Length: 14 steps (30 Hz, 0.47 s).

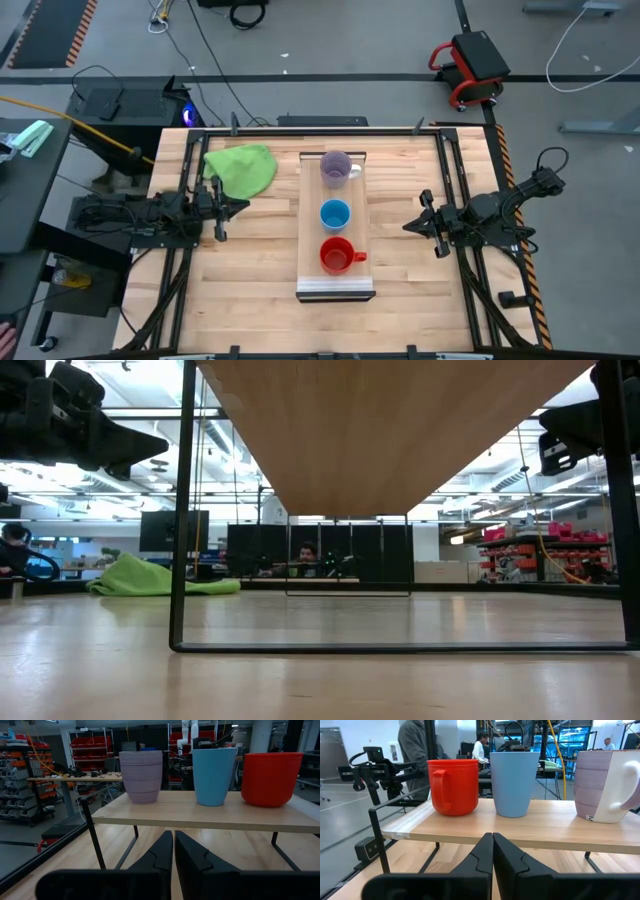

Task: Stack small to large cups/mugs on shelf
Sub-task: Return to Home Position

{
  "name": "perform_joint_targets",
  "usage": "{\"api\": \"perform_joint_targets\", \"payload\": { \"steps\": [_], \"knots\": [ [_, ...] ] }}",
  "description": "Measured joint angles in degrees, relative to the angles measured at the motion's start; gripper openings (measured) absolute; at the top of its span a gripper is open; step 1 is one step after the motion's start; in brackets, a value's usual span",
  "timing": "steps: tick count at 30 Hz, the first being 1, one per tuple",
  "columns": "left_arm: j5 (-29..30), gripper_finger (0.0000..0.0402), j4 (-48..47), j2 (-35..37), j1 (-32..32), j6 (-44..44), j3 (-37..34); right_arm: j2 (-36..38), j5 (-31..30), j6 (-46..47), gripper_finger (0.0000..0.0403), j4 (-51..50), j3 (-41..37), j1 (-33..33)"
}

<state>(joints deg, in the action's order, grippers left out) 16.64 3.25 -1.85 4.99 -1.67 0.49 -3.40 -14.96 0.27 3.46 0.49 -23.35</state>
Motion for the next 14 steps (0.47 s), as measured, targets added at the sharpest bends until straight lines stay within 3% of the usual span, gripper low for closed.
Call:
{"api": "perform_joint_targets", "payload": {
  "steps": [14],
  "knots": [
    [0.0,0.0033,0.0,0.0,0.0,0.0,0.0,0.0,0.0,0.0,0.0016,0.0,0.0,0.0]
  ]
}}
